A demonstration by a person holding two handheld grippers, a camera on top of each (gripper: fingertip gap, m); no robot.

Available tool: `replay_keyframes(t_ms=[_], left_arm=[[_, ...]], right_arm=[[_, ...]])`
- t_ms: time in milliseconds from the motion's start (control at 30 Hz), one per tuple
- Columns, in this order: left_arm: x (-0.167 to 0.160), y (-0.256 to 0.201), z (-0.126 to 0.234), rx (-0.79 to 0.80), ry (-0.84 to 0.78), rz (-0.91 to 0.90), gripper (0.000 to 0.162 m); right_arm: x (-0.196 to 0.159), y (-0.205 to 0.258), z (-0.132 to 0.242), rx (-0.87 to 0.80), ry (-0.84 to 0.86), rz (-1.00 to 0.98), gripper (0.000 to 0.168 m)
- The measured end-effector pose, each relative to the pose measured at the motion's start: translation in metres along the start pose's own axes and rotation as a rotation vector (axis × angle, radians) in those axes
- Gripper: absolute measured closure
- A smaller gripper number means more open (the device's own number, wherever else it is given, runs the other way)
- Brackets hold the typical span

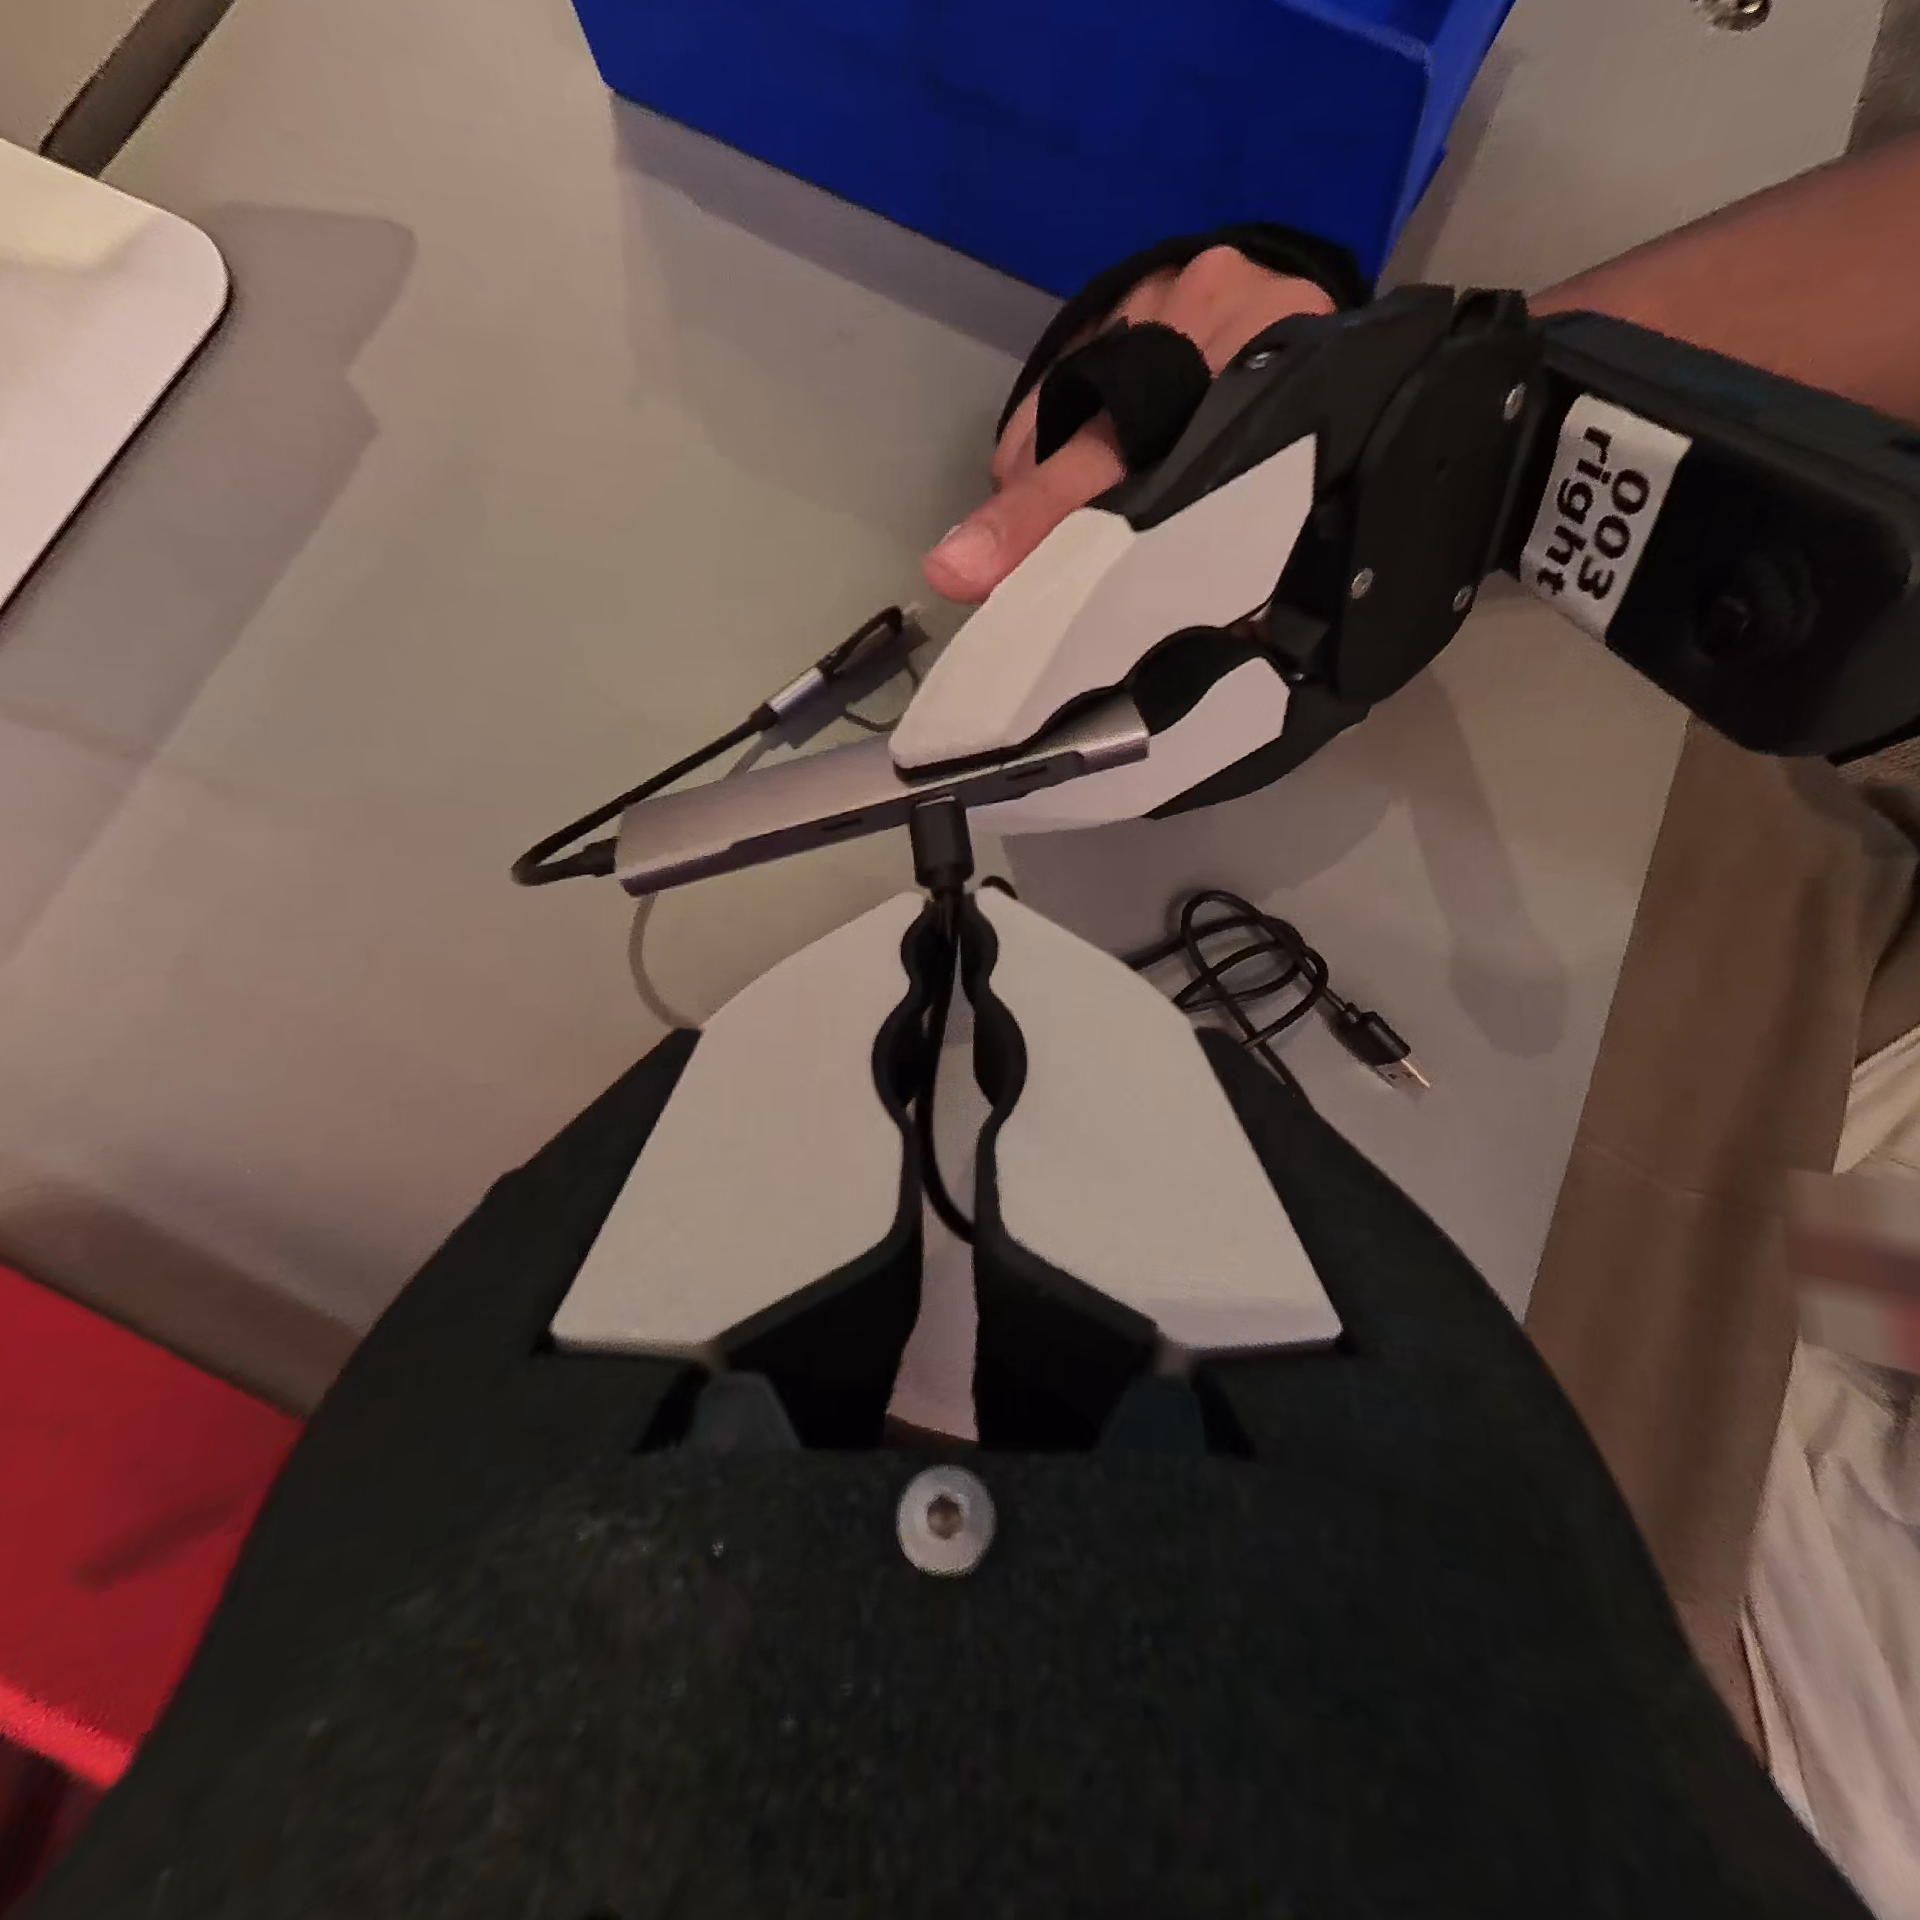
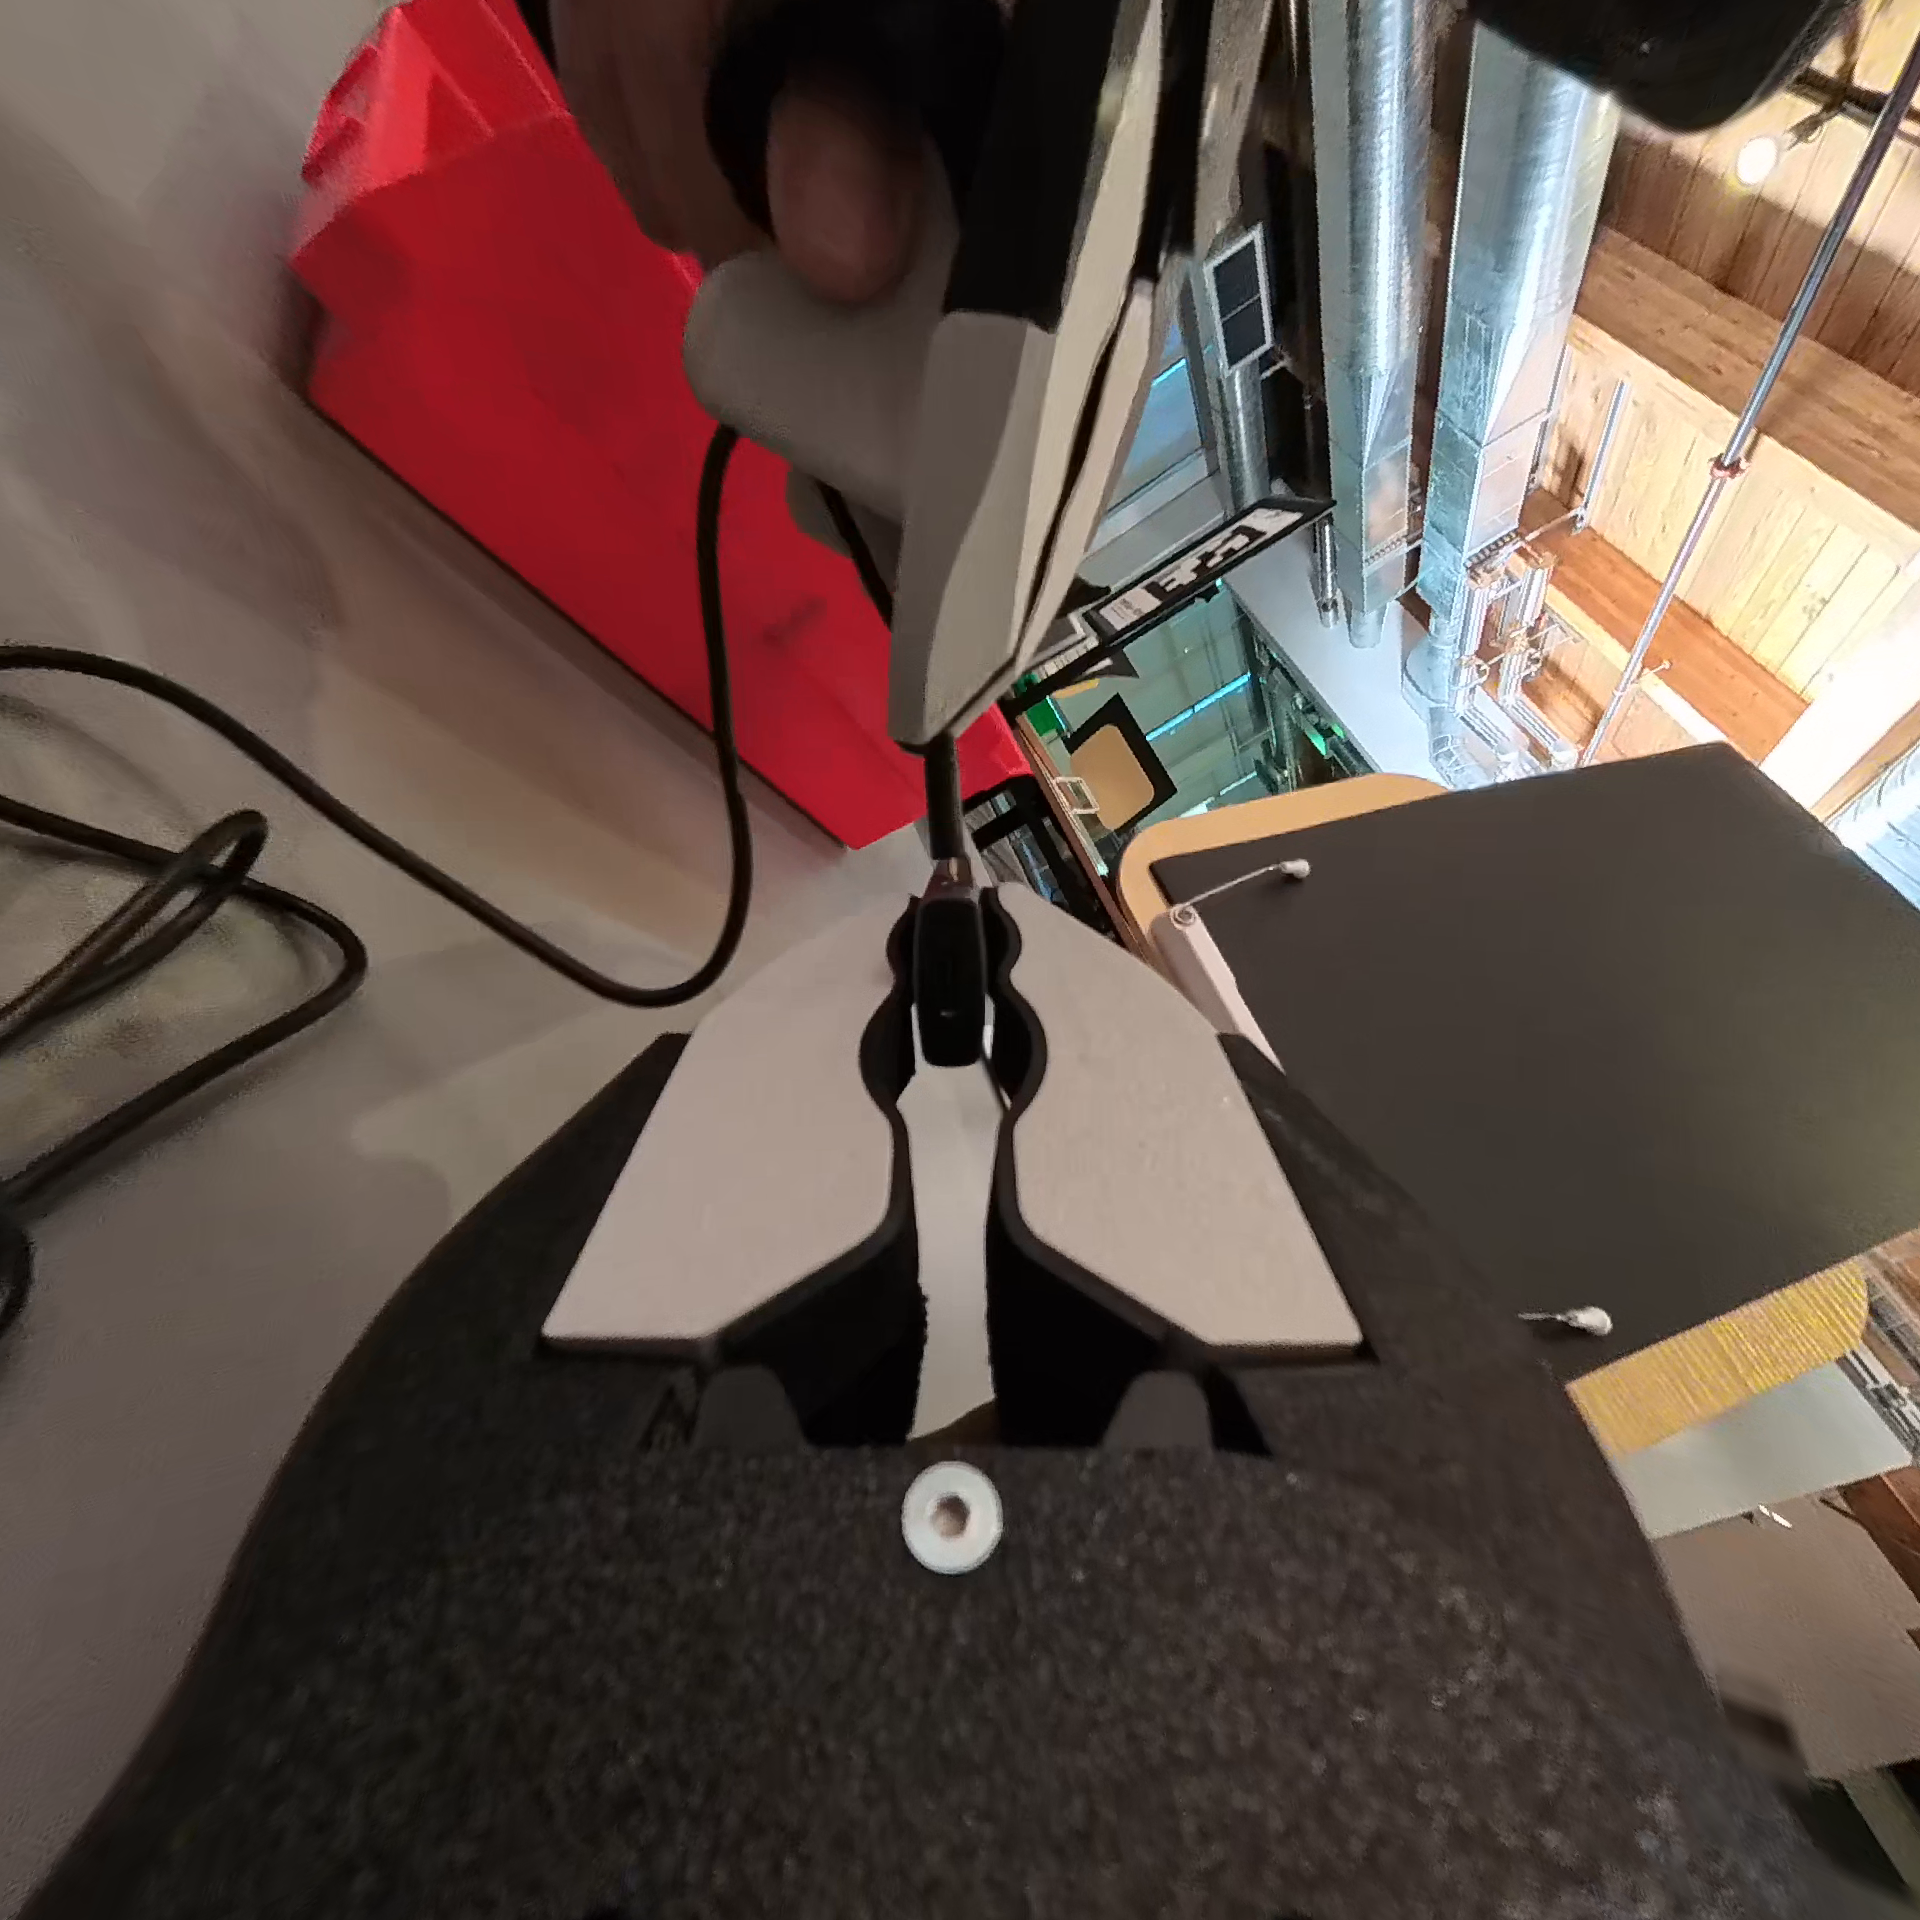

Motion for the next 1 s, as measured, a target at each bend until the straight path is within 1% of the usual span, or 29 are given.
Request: replay_keyframes(t_ms=[167, 333, 500, 633, 733, 800, 833, 867, 967, 1000], left_arm=[[0.001, -0.002, -0.002, 0.025, -0.036, -0.001, 0.16], [0.0, -0.003, -0.006, 0.052, -0.004, -0.027, 0.16], [0.002, -0.001, -0.004, -0.003, -0.007, -0.042, 0.16], [-0.003, 0.003, -0.008, -0.056, 0.01, -0.055, 0.161], [-0.012, 0.01, -0.017, -0.017, 0.039, -0.048, 0.16], [-0.015, 0.013, -0.026, -0.006, 0.004, -0.002, 0.161], [-0.019, 0.01, -0.029, -0.037, -0.007, 0.012, 0.161], [-0.021, 0.009, -0.028, -0.056, -0.017, 0.006, 0.16], [-0.025, 0.009, -0.02, -0.035, -0.051, 0.015, 0.16], [-0.026, 0.009, -0.016, -0.03, -0.059, 0.023, 0.16]], right_arm=[[-0.002, 0.0, 0.0, 0.001, 0.004, -0.001, 0.159], [-0.005, 0.002, 0.001, 0.009, 0.007, 0.017, 0.159], [-0.004, 0.001, 0.001, 0.007, -0.004, -0.032, 0.16], [-0.005, 0.005, 0.001, 0.021, 0.015, -0.019, 0.16], [-0.002, 0.012, 0.001, 0.054, -0.004, -0.018, 0.16], [0.01, 0.018, 0.0, 0.039, -0.051, 0.007, 0.159], [0.013, 0.023, 0.0, 0.042, -0.039, -0.003, 0.159], [0.015, 0.026, 0.001, 0.055, -0.038, -0.001, 0.159], [0.012, 0.022, -0.001, 0.06, -0.02, -0.07, 0.159], [0.008, 0.023, -0.003, 0.059, -0.002, -0.048, 0.159]])
Point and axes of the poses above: each gripper's, where its closed fingertips meet, z back along the fingers, x out of its top, y = z × x across the jaws, the point moved 2 cm from there along z, back along the fingers, and after that the axes turned 11 degrees about -z, right-handed, at the moved point
